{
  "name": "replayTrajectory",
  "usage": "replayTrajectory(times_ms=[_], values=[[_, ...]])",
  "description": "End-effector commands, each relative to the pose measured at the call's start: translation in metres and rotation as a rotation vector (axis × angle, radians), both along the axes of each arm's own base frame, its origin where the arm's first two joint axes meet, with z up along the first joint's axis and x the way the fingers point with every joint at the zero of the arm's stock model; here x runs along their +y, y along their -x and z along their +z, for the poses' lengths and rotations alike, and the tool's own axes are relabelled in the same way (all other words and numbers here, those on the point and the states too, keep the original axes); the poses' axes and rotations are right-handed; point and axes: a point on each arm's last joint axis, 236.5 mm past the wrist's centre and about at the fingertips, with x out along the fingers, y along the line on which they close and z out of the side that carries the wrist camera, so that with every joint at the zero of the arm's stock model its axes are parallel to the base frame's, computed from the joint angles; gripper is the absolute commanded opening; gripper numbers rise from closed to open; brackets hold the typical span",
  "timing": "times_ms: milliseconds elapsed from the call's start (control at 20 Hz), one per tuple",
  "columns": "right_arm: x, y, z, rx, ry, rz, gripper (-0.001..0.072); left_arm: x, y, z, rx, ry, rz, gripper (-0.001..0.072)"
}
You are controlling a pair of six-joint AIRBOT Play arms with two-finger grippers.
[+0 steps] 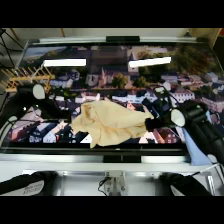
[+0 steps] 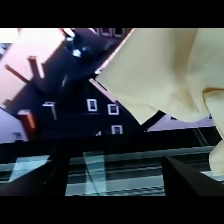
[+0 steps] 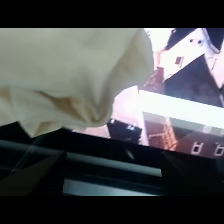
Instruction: Fold the shirts.
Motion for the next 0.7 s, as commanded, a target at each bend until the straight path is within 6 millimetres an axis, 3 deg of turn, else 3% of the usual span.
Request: replayTrajectory(times_ms=[0, 150, 250, 400, 500, 600, 650], values=[[0.056, 0.041, 0.014, 0.133, -0.254, 0.037, 0.0682, -0.019, 0.011, -0.046, -0.019, 0.116, 0.123, 0.0667], [0.083, 0.042, 0.009, 0.202, -0.356, 0.024, 0.0682, -0.029, -0.009, -0.058, -0.100, 0.169, 0.203, 0.0665], [0.087, 0.033, -0.008, 0.231, -0.347, 0.001, 0.0682, -0.033, -0.018, -0.068, -0.109, 0.182, 0.229, 0.0658], [0.105, 0.032, -0.037, 0.350, -0.376, -0.030, 0.0682, -0.043, -0.032, -0.077, -0.126, 0.230, 0.292, 0.0587], [0.119, 0.031, -0.053, 0.416, -0.417, -0.042, 0.0682, -0.044, -0.040, -0.077, -0.155, 0.235, 0.306, 0.0371], [0.127, 0.024, -0.070, 0.438, -0.434, -0.074, 0.0682, -0.043, -0.046, -0.077, -0.180, 0.237, 0.314, 0.0358], [0.129, 0.021, -0.078, 0.450, -0.435, -0.090, 0.0682, -0.043, -0.047, -0.077, -0.183, 0.237, 0.314, 0.0247]])
